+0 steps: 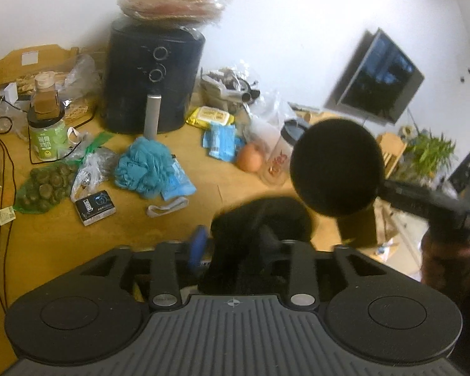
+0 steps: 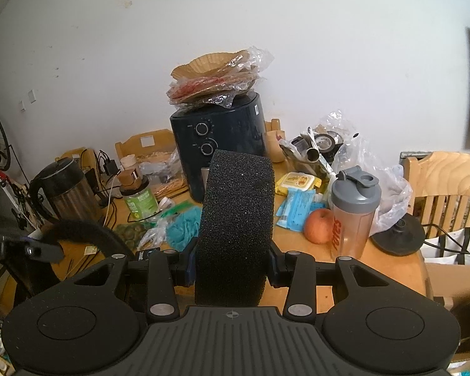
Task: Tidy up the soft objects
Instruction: 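Carry the black foam disc with the left gripper and release it into the box, then lower the black foam disc into the box and open the right gripper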
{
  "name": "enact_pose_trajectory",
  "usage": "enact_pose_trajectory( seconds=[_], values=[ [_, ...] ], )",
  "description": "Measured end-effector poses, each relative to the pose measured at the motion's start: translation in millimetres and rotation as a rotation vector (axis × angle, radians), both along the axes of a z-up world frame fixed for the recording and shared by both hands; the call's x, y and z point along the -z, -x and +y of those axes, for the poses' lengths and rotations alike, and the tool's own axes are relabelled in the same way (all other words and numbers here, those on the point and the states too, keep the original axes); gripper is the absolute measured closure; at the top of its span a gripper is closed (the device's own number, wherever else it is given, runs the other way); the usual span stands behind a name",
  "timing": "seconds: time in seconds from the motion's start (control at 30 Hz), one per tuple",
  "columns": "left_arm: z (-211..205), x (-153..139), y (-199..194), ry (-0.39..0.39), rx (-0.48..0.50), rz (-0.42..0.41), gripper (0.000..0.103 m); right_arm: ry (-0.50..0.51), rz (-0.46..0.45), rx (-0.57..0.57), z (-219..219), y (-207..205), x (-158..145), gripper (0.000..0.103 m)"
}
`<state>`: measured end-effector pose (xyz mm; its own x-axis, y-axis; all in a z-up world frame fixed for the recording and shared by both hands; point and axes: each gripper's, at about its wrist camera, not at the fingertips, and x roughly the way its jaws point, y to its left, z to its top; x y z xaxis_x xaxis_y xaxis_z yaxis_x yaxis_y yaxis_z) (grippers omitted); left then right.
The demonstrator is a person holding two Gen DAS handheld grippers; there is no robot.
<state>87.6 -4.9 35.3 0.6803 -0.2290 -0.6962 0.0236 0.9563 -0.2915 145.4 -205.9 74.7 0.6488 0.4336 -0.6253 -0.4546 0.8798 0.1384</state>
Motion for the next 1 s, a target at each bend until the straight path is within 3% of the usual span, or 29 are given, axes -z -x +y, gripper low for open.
enact_pose_trajectory(
  seconds=[0.17,0.43,0.73,1.0],
  values=[
    [-6.8,6.1,12.8,-0.08,-0.006,0.015,0.055,0.0,0.004,0.006,-2.3,9.7,-2.8,0.059],
    [2.1,14.4,30.5,-0.041,-0.073,0.043,0.055,0.003,0.027,0.008,-3.1,29.7,-2.5,0.059],
    [3.3,18.5,45.5,-0.063,-0.107,0.059,0.055,0.017,0.048,0.001,0.3,52.2,-9.8,0.059],
    [6.1,24.1,57.7,-0.06,-0.116,0.08,0.055,0.014,0.165,0.03,-3.6,74.5,0.2,0.059]
  ],
)
